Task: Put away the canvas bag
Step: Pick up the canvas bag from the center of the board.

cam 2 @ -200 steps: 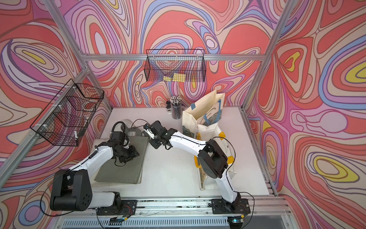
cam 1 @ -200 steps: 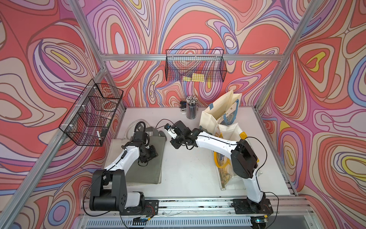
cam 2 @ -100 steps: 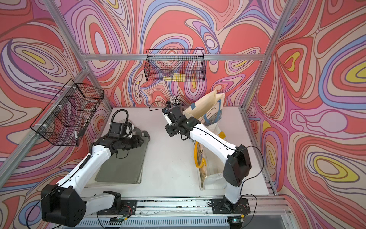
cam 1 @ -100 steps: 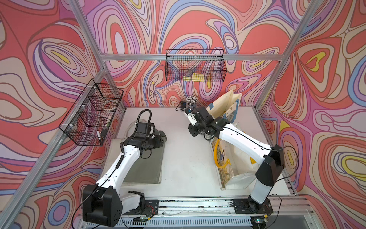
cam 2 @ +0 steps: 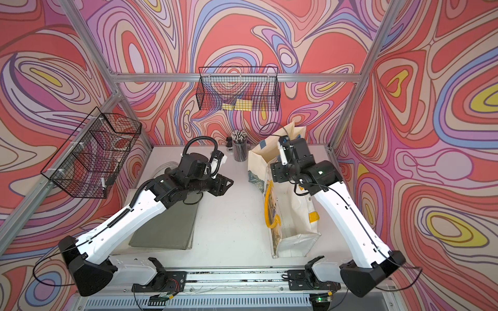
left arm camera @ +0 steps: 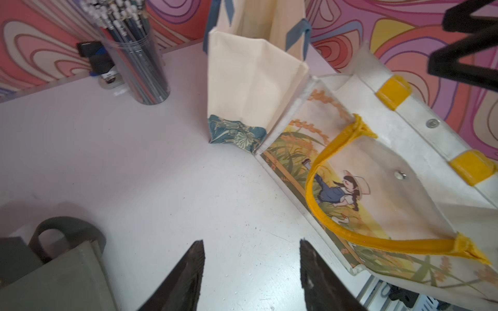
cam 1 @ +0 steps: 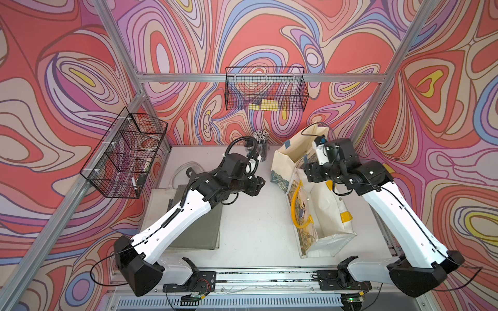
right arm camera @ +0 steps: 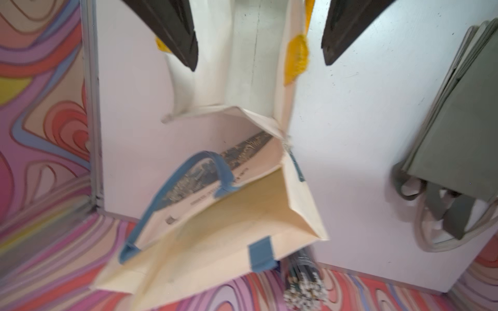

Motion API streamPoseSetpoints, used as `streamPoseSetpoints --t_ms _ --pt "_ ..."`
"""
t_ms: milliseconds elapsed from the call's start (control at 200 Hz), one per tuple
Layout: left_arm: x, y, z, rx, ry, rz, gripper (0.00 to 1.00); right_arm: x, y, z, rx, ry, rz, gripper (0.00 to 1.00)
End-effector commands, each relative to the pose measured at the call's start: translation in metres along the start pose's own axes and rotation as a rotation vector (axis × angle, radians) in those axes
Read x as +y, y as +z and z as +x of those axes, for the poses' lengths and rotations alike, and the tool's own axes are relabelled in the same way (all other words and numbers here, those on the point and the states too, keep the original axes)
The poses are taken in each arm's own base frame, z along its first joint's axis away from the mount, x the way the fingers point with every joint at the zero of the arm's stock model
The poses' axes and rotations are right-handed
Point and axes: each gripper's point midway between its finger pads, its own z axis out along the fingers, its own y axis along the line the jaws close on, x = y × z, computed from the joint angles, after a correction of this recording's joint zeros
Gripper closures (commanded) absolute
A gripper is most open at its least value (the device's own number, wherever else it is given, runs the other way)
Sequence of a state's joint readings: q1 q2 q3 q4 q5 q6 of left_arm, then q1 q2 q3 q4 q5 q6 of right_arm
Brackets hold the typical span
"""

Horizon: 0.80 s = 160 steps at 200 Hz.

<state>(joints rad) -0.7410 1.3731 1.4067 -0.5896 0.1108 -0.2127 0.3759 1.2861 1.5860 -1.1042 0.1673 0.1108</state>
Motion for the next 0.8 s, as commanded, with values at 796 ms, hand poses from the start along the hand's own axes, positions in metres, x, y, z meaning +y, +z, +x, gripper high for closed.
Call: streamPoseSetpoints --t_ms 796 --pt "-0.116 0.096 0.029 0.18 0.138 0.297 0.38 -0.018 0.035 0.081 0.231 0.244 -0.251 0.16"
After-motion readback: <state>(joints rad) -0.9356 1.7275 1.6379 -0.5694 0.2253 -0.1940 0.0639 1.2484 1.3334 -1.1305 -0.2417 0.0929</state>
